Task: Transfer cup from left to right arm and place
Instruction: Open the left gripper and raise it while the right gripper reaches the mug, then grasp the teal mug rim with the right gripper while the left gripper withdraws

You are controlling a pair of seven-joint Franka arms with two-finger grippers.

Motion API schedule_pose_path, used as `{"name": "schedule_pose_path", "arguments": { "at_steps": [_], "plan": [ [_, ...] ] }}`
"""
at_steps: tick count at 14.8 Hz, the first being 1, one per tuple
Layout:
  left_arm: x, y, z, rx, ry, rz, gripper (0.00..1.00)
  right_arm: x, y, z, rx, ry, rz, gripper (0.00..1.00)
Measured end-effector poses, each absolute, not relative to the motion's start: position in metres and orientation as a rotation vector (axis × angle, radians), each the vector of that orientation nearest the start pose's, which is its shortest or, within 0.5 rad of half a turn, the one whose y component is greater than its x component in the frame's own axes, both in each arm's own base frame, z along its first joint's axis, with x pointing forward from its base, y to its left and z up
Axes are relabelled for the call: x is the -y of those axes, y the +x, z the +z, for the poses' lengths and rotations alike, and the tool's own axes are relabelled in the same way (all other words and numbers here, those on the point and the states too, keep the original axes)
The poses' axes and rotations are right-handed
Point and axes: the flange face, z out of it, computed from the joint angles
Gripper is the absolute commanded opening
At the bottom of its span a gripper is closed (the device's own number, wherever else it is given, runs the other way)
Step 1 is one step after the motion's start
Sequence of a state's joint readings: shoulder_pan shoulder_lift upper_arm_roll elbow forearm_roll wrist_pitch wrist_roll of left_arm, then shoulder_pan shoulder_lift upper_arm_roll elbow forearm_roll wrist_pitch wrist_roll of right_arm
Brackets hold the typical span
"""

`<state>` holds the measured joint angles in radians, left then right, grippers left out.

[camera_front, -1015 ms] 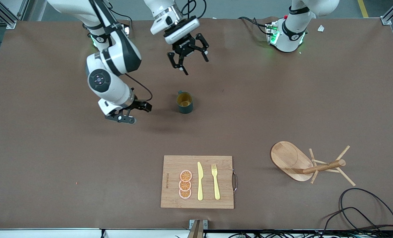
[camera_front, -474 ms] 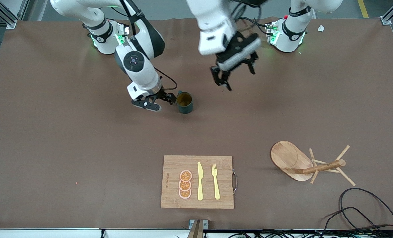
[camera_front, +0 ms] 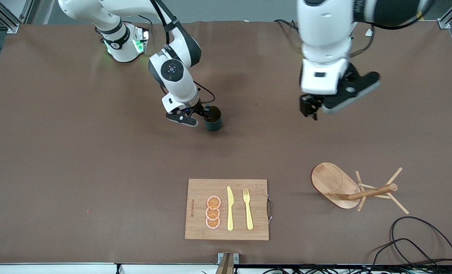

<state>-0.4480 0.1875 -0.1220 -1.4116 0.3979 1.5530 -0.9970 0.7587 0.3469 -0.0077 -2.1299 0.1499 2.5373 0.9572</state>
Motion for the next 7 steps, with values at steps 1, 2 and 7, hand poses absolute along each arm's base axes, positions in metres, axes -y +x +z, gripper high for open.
{"name": "schedule_pose_path", "arguments": {
  "at_steps": [1, 2, 7],
  "plan": [
    [0.272, 0.546, 0.597, 0.597, -2.771, -0.305, 1.00, -0.399, 0.423, 0.243, -0.489, -2.999, 0.035, 0.70],
    [0.256, 0.554, 0.597, 0.595, -2.785, -0.273, 1.00, -0.402, 0.420, 0.239, -0.485, -3.000, 0.033, 0.59],
    [0.147, 0.594, 0.603, 0.562, -2.923, -0.114, 1.00, -0.409, 0.415, 0.233, -0.471, -3.006, 0.037, 0.04]
  ]
}}
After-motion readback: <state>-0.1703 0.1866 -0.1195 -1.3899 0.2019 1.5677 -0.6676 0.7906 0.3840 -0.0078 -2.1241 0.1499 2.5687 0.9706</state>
